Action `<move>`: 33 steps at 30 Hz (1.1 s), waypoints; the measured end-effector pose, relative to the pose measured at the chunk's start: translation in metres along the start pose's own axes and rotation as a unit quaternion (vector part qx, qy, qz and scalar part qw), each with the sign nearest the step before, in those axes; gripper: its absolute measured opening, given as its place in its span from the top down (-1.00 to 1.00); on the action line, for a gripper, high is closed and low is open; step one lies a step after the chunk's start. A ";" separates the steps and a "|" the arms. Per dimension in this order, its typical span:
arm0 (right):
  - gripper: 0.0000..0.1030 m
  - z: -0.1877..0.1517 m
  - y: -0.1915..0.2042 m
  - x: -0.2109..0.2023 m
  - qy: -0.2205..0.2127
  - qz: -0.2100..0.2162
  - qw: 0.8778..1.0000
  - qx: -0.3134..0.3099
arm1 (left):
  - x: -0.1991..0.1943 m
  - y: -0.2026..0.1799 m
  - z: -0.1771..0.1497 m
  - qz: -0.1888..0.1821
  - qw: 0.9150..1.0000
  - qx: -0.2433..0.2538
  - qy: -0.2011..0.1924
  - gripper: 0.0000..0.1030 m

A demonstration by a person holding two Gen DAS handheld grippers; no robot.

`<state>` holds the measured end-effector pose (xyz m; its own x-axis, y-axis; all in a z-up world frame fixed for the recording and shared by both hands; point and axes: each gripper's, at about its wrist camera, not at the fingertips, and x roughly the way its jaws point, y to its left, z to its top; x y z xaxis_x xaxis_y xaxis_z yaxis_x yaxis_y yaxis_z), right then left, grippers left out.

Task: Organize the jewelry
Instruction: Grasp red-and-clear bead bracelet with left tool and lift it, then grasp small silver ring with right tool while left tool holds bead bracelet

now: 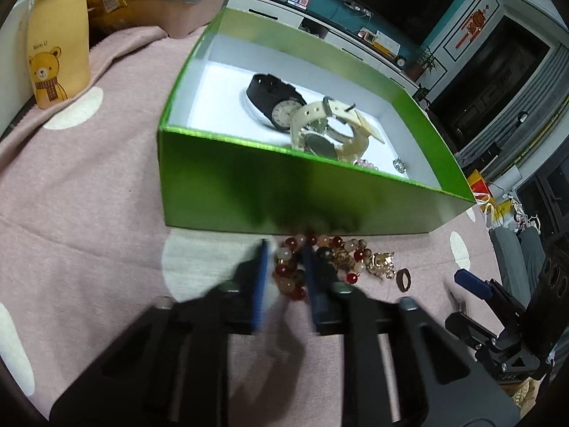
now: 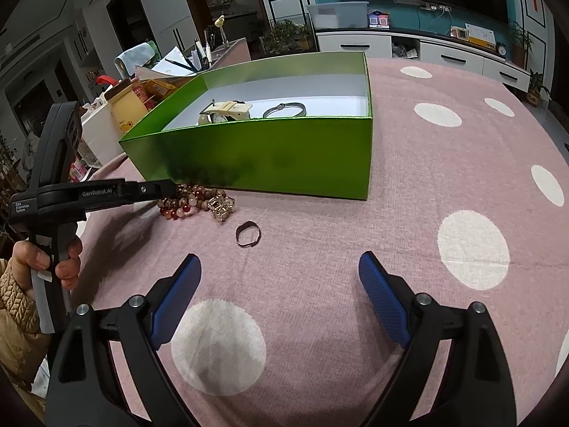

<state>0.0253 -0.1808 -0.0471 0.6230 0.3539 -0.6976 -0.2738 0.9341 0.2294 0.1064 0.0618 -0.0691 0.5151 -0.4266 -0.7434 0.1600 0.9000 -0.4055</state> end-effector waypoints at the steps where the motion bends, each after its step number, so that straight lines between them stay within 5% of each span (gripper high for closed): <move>1: -0.75 0.001 0.000 0.001 0.000 0.000 1.000 0.000 | 0.000 -0.001 -0.001 -0.002 1.000 0.003 -0.002 0.81; 22: -0.74 0.016 0.021 0.027 0.017 -0.011 0.998 -0.056 | -0.061 -0.049 0.011 -0.057 0.994 0.045 -0.077 0.86; 33: -0.27 0.023 0.038 0.051 0.046 -0.028 0.992 -0.111 | -0.086 -0.037 0.008 -0.059 0.993 0.029 -0.096 0.86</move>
<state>0.0636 -0.1263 -0.0590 0.5745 0.2869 -0.7666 -0.4028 0.9144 0.0404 0.0630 0.0660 0.0146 0.6401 -0.5102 -0.5744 0.2752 0.8503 -0.4486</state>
